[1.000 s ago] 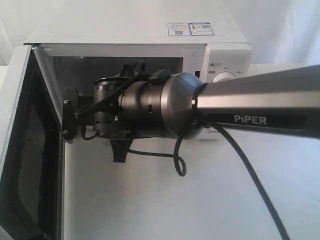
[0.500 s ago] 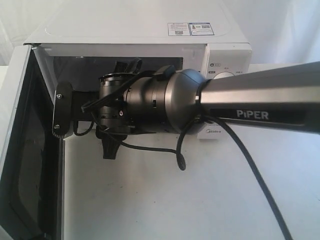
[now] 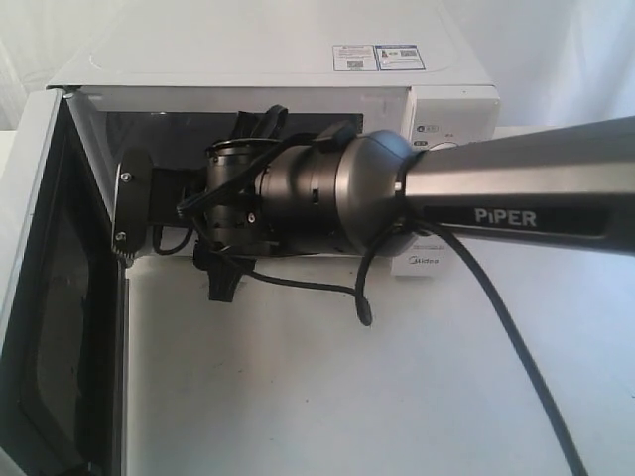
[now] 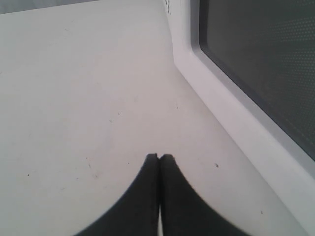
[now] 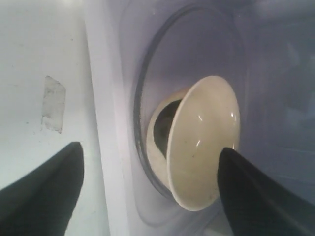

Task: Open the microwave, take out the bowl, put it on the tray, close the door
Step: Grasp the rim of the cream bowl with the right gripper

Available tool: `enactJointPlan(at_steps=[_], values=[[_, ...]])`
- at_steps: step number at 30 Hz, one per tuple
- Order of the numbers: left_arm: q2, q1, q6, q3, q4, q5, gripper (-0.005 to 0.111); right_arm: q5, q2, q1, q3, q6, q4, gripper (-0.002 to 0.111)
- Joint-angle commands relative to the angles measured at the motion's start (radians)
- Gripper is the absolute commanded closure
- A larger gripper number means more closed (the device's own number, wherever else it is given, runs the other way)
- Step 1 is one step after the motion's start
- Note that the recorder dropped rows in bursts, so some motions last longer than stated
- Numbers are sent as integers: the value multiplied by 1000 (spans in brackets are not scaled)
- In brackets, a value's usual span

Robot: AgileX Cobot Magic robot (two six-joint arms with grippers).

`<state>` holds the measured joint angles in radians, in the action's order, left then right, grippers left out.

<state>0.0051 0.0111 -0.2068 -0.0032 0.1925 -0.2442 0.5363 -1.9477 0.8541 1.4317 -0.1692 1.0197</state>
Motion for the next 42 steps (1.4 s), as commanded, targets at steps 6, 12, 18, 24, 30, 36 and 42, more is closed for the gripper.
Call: enactJointPlan(at_steps=[6,12,18,24,30,36,42], values=[[-5,2,-3,3,11,-3,107,-72,1,-58,1,-56,14,38],[-5,2,-3,3,11,-3,107,-68,-24,-58,1,-62,14,38],[-5,2,-3,3,11,-3,107,-66,-87,-58,1,-64,47,38],[-5,2,-3,3,11,-3,107,-42,-82,-58,5,-79,61,38],[-5,2,-3,3,11,-3,107,-9,-27,-48,13,-79,59,38],[-5,2,-3,3,11,-3,107,-49,-30,-52,13,-79,65,38],[-5,2,-3,3,11,-3,107,-89,-73,-74,13,-128,126,38]])
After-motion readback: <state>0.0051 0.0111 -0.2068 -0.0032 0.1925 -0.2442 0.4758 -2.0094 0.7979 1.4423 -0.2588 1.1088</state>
